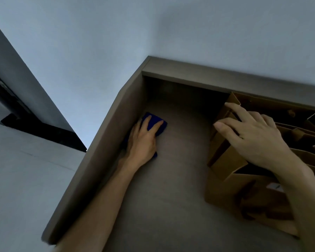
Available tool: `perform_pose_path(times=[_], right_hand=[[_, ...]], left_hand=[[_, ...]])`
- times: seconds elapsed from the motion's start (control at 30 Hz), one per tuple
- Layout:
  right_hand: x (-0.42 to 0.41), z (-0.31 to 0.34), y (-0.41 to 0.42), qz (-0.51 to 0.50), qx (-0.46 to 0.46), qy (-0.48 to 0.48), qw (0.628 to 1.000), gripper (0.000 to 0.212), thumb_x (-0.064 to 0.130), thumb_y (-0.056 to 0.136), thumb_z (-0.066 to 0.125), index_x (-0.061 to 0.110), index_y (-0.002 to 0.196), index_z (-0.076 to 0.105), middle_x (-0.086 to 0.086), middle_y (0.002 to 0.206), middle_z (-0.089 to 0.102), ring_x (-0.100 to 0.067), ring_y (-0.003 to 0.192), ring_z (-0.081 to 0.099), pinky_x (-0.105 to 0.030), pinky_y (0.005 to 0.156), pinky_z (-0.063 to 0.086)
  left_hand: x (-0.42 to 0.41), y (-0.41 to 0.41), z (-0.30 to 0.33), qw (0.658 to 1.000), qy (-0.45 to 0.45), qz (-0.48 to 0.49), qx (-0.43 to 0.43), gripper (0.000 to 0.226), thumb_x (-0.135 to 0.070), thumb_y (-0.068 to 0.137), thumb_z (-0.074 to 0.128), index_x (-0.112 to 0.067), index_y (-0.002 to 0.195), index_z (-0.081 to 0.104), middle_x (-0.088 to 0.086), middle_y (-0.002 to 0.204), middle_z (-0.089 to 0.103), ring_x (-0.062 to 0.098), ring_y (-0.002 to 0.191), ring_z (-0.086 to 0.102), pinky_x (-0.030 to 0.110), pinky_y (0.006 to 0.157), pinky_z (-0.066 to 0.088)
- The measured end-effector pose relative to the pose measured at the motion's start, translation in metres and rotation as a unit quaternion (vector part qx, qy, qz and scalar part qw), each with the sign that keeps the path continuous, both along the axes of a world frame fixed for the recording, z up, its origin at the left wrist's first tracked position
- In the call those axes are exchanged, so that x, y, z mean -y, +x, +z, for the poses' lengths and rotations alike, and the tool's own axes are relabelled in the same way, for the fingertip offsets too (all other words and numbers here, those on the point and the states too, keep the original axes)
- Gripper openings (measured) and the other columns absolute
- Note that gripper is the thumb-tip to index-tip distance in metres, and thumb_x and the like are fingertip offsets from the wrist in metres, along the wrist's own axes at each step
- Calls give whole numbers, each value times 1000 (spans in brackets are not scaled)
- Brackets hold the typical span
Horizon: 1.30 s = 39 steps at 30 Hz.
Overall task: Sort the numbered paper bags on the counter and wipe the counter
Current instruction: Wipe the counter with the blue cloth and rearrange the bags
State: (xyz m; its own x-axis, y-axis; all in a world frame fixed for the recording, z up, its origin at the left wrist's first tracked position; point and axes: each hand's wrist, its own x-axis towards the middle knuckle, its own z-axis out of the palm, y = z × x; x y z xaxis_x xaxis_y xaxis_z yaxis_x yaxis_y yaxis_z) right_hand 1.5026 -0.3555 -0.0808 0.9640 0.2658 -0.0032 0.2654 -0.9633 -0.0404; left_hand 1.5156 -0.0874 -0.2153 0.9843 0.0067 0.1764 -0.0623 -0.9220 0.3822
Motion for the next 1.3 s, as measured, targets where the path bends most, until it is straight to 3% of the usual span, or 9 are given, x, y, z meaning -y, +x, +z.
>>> perform_pose_path(times=[0.23, 0.4, 0.63, 0.8, 1.0, 1.3], right_hand=[[1, -3, 1, -4, 5, -1, 1000, 60, 67, 93, 4, 49, 132, 46, 14, 160, 8, -24, 143, 19, -48, 115, 11], [1, -3, 0, -7, 9, -1, 1000, 57, 63, 96, 6, 48, 130, 48, 14, 160, 8, -24, 143, 20, -48, 116, 11], [1, -2, -1, 6, 16, 18, 1000, 60, 62, 93, 7, 46, 128, 53, 14, 160, 13, -24, 141, 23, -48, 114, 14], [1, -1, -1, 5, 13, 20, 1000, 51, 58, 99, 15, 44, 129, 54, 12, 160, 14, -25, 141, 24, -49, 114, 14], [2, -1, 0, 9, 18, 33, 999, 50, 58, 100, 18, 41, 129, 55, 10, 160, 17, -28, 140, 26, -51, 113, 16], [0, 0, -3, 9, 19, 24, 999, 51, 58, 100, 19, 37, 133, 53, 7, 160, 17, -31, 141, 26, -53, 113, 16]], left_hand=[[14, 94, 8, 999, -18, 1, -29, 55, -26, 100, 42, -29, 151, 23, 15, 157, 19, 37, 141, 22, 45, 115, 22], [40, 109, 11, 999, 29, 32, -19, 50, -29, 100, 40, -22, 149, 29, 17, 153, 27, 37, 137, 28, 46, 112, 25], [96, 96, 10, 992, 58, -109, -6, 50, -30, 99, 39, -25, 148, 29, 11, 153, 31, 34, 138, 28, 45, 112, 24], [95, 99, 11, 988, 74, -123, -51, 52, -35, 100, 37, -28, 150, 24, 9, 156, 25, 36, 141, 24, 49, 115, 21], [86, 44, 10, 990, 58, -127, -1, 49, -34, 100, 37, -36, 148, 26, 2, 156, 27, 31, 138, 30, 47, 110, 24], [53, -84, 4, 984, 55, -167, -15, 53, -35, 98, 44, -41, 147, 23, -6, 156, 25, 21, 140, 28, 46, 112, 29]])
